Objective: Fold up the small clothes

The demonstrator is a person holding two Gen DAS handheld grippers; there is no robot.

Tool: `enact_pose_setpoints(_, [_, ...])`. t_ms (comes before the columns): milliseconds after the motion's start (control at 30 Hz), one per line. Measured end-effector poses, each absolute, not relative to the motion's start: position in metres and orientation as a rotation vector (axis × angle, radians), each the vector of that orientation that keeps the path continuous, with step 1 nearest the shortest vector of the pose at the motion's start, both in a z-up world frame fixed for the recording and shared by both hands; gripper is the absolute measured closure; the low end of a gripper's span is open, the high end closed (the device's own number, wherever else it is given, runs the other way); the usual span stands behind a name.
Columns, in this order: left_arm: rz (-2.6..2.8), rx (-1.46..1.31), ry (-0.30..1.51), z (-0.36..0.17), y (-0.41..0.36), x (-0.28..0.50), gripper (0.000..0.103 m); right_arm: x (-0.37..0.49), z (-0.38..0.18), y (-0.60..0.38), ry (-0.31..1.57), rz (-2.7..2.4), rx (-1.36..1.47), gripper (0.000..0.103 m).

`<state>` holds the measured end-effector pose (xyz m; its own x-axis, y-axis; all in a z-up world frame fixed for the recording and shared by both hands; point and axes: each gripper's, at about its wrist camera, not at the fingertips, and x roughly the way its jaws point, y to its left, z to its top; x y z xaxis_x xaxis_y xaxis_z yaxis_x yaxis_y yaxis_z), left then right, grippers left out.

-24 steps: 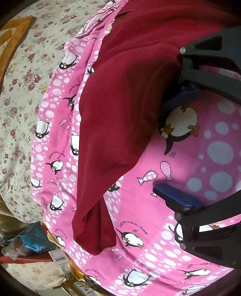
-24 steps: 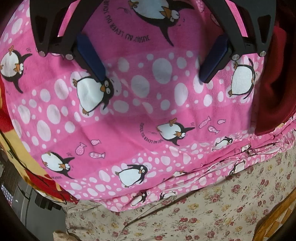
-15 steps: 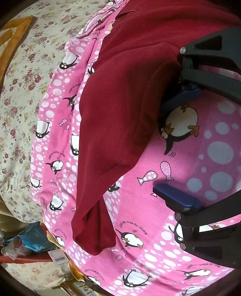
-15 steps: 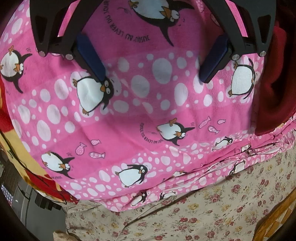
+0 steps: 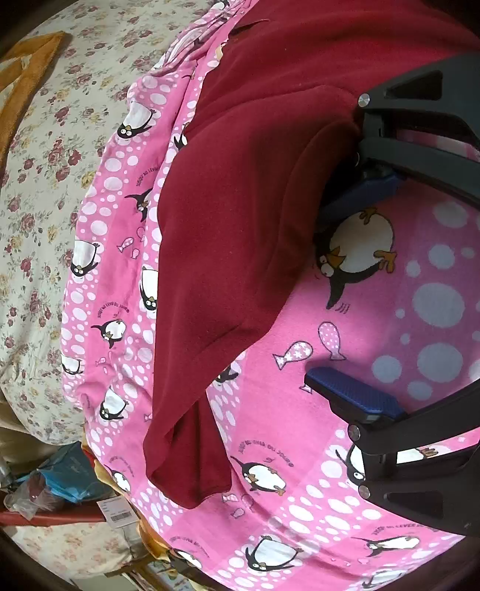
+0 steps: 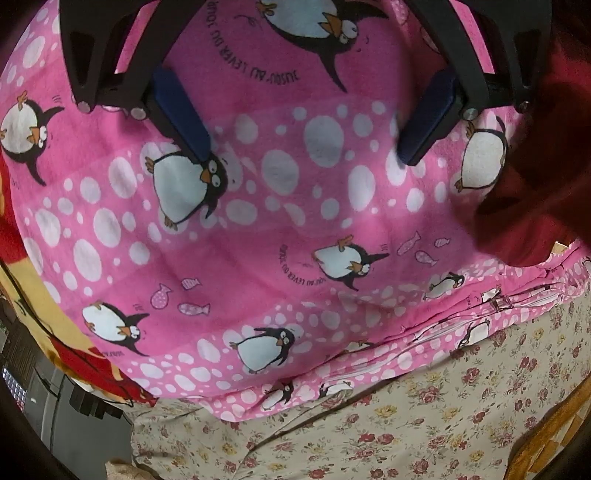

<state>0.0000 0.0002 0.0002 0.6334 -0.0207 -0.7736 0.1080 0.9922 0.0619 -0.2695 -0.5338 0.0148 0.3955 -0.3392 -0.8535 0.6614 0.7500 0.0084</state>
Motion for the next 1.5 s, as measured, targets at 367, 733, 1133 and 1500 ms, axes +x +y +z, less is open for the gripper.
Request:
enact_pose_setpoints(367, [-0.072,0.086,0.885,0.016,0.002,-0.033,0.042,-0.267,0.011,-0.532,0.973,-0.655,0.376,0.0])
enact_pose_setpoints(733, [-0.154,0.104,0.775,0.056,-0.008,-0.077,0.042,-0.271,0.025,-0.527,1.022,-0.599,0.384,0.0])
enact_pose_setpoints(1133, [-0.25,0.069,0.784,0.07,-0.034,-0.11,0.042,-0.329,0.112,-0.405,0.963,-0.337,0.405,0.0])
enact_pose_setpoints(1500, [-0.304,0.105,0.799,0.066,-0.06,-0.126,0.042,-0.27,0.128,-0.294,1.008,-0.155,0.317,0.0])
